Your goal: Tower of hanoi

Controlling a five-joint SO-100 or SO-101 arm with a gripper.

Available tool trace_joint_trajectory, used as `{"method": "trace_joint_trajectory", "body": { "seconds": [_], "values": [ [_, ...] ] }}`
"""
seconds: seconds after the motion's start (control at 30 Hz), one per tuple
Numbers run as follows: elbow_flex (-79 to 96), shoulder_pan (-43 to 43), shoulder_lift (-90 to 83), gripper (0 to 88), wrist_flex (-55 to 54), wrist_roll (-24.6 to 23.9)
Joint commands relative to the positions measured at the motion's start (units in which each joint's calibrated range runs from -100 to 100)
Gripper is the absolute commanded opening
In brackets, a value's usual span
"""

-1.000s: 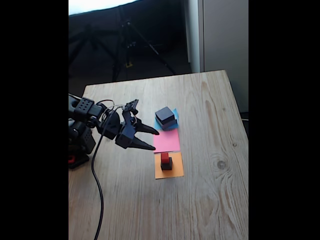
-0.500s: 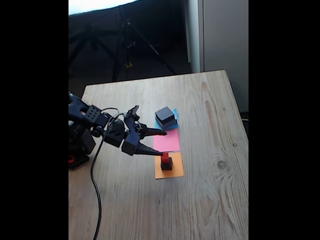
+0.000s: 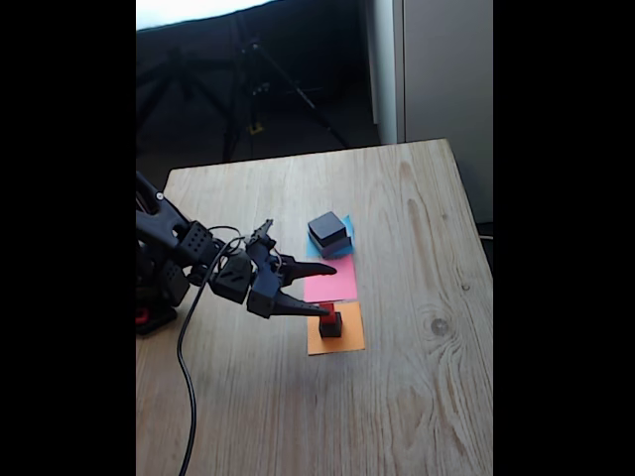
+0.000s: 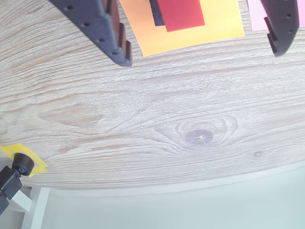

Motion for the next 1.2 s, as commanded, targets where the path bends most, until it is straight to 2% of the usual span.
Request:
{"method": "trace_joint_trajectory", "body": {
  "seconds": [0.0, 0.3, 1.17],
  "values": [
    [-0.19, -0.18, 2.16, 35.6, -4.61, 0.87],
    [3.36, -1.02, 9.65, 35.5, -16.75, 0.87],
    [0.81, -0.85, 25.25, 34.8, -32.62, 0.87]
  ]
}}
